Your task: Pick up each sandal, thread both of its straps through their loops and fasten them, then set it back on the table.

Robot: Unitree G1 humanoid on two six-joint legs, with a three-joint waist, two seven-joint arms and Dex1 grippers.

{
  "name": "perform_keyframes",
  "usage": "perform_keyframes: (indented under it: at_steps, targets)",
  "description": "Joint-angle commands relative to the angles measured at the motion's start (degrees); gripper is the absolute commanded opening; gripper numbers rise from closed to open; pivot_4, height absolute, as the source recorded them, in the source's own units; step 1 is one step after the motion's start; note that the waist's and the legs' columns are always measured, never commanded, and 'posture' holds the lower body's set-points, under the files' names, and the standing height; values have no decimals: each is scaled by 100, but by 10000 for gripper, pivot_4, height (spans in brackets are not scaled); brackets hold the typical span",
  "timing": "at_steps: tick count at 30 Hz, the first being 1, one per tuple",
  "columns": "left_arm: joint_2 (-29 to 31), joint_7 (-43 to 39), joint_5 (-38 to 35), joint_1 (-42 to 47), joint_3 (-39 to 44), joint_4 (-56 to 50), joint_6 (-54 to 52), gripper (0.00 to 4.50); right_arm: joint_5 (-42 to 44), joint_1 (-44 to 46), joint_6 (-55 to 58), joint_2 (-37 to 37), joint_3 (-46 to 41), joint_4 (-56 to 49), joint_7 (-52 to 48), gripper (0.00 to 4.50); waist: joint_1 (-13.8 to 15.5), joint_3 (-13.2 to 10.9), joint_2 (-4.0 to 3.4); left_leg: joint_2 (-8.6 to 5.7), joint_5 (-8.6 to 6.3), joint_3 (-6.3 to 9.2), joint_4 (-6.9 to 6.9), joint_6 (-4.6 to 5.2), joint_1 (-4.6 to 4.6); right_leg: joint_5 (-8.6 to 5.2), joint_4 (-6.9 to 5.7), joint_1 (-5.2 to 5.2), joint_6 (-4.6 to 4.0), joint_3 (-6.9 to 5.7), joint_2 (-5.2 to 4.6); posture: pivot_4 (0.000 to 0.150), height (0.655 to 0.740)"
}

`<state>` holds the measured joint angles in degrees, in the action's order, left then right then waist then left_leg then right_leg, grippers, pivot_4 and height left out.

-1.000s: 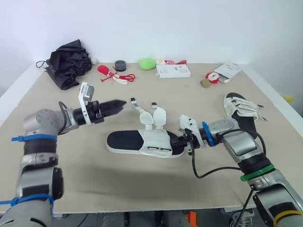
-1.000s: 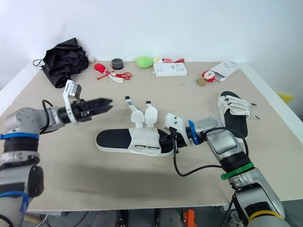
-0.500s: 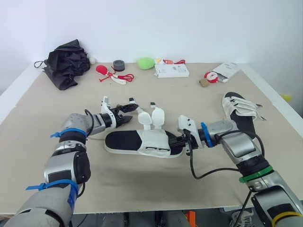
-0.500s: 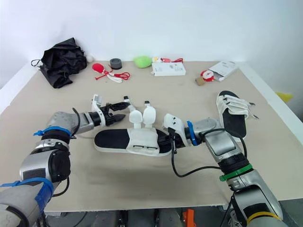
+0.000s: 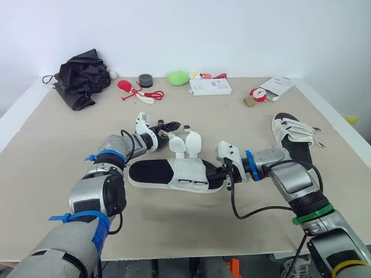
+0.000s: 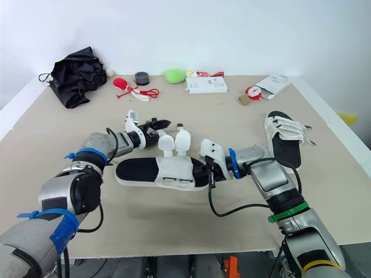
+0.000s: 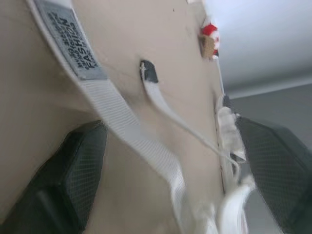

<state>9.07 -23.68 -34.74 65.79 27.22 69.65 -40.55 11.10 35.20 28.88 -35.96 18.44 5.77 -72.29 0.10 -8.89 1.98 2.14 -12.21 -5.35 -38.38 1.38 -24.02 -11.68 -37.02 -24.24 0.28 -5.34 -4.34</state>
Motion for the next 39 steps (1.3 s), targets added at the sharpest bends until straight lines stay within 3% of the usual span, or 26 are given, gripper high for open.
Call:
perform_keyframes:
  at_steps: [1, 3, 7, 13, 18, 25, 33, 37, 39]
  targets:
    - [-51, 10, 62, 114, 65, 57, 119, 28387, -162, -176, 165, 23, 217, 59, 82, 0, -1, -1, 2, 0, 0, 0, 1, 0, -2, 0, 0, -2, -1, -2, 1, 1500, 7400]
    - [-42, 7, 75, 97, 89, 68, 136, 17739, -167, -202, 179, 20, 202, 30, 89, 0, -1, -3, 2, 1, 1, -1, 2, 1, -7, -1, 0, -7, -1, -6, 4, 1500, 7400]
    - [-2, -68, 140, 44, 66, 28, 96, 759, -148, -239, 209, 12, 164, 3, 80, 0, -2, -2, 1, 2, 0, -1, 3, 0, -7, -3, 1, -8, -3, -8, 4, 1500, 7400]
    - [-41, -580, 476, -174, -394, -446, 83, 759, -125, -277, 244, 26, 134, -23, 87, 0, -4, -4, 2, 3, -3, -1, 4, -4, -7, -3, 2, -9, -4, -14, 3, 1500, 7400]
    - [-233, -1316, 473, -838, -1015, -2385, 135, 759, -101, -388, 288, -27, 95, -141, 69, 0, -2, -6, 3, 5, -4, -1, 11, -7, -11, -8, 3, -14, -12, -12, 3, 1500, 7400]
    - [-303, -2000, 800, -2235, -1960, -5212, 1582, 759, -35, -526, 384, -59, -12, -267, 103, 0, 27, -6, 3, 6, -10, 0, 38, -15, -11, -29, 6, -17, -50, 3, 3, 1500, 7400]
    - [283, -4164, 1313, -3435, -3184, -6606, 4209, 759, 130, -784, 586, -92, -183, -591, 236, 0, 52, -5, 0, 5, -12, 3, 40, -13, -10, -37, 10, -15, -59, -3, 6, 1500, 7400]
    - [649, -5135, 1722, -3556, -3558, -6182, 6140, 759, 160, -871, 634, -137, -199, -693, 273, 0, 58, -6, -2, 5, -13, 6, 40, -11, -11, -58, 11, -14, -82, -7, 6, 1500, 7400]
    - [821, -5514, 2014, -3446, -3705, -5547, 7600, 759, 155, -885, 644, -140, -204, -701, 273, 0, 60, -5, -3, 5, -15, 7, 40, -8, -12, -61, 12, -14, -83, -7, 7, 1500, 7400]
